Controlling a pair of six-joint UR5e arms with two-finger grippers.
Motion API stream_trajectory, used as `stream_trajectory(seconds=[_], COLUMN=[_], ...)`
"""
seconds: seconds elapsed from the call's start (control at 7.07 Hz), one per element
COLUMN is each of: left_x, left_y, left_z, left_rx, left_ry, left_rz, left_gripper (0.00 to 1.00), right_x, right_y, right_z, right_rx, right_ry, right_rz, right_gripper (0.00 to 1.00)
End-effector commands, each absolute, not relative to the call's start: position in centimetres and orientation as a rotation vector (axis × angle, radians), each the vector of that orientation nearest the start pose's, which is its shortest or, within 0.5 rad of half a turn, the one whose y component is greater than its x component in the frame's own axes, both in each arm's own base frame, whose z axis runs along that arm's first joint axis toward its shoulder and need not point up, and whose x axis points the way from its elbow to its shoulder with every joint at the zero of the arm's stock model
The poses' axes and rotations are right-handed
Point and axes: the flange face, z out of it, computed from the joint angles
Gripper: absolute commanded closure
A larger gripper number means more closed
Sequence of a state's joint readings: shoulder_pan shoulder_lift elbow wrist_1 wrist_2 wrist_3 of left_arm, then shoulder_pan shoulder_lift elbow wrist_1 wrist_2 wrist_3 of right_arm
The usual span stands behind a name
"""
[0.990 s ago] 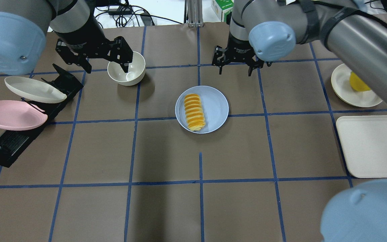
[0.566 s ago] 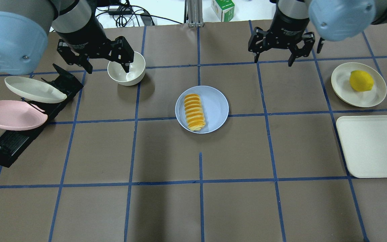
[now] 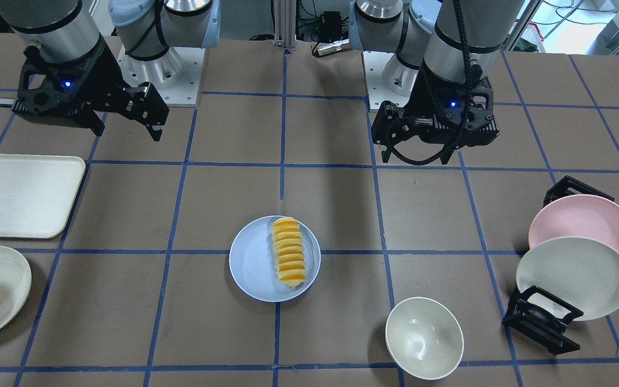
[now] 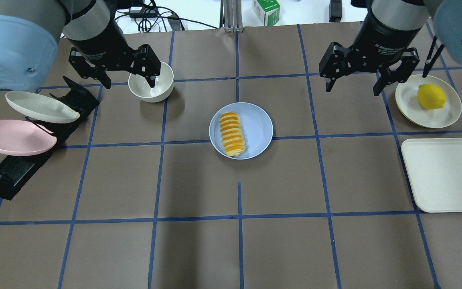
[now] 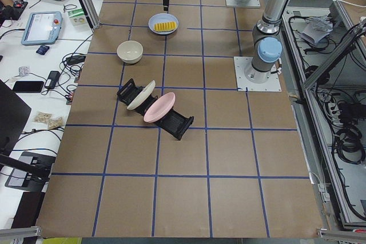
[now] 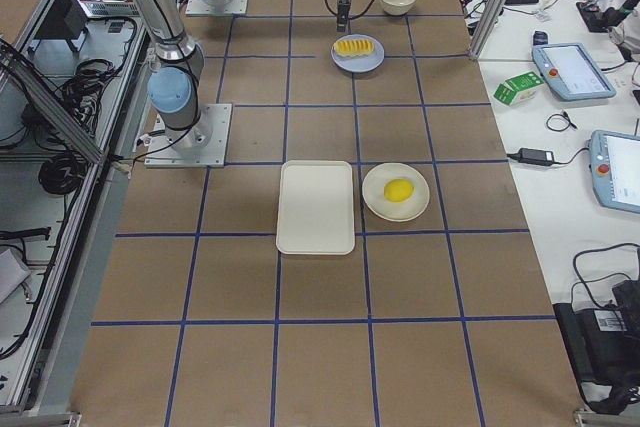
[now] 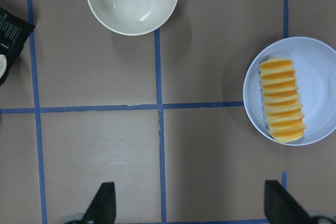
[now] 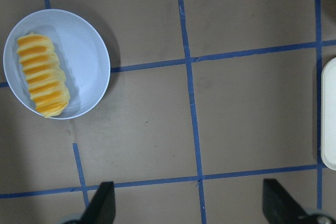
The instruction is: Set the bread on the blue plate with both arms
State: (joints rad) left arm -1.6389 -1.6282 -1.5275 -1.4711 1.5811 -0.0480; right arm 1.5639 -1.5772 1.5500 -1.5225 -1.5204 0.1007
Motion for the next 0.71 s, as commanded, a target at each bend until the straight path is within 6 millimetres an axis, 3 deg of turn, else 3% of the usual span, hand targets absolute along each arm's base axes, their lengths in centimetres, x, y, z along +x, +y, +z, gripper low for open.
stream_trajectory(seconds=[0.0,0.57], left_x=[-16.80,-16.64], left_y=[-51.30,-51.63], left_z=[49.23,49.04], left_rx=[0.031,0.024], left_ry=[3.140,3.146], left_rz=[-0.140,-0.140], left_gripper=[0.00,0.00], right_x=[13.52,13.69], right_y=[-48.04,-47.81], right_z=[49.41,49.64], right_rx=[0.146,0.164], right_ry=[3.098,3.088], right_rz=[0.048,0.039], right_gripper=[0.00,0.00])
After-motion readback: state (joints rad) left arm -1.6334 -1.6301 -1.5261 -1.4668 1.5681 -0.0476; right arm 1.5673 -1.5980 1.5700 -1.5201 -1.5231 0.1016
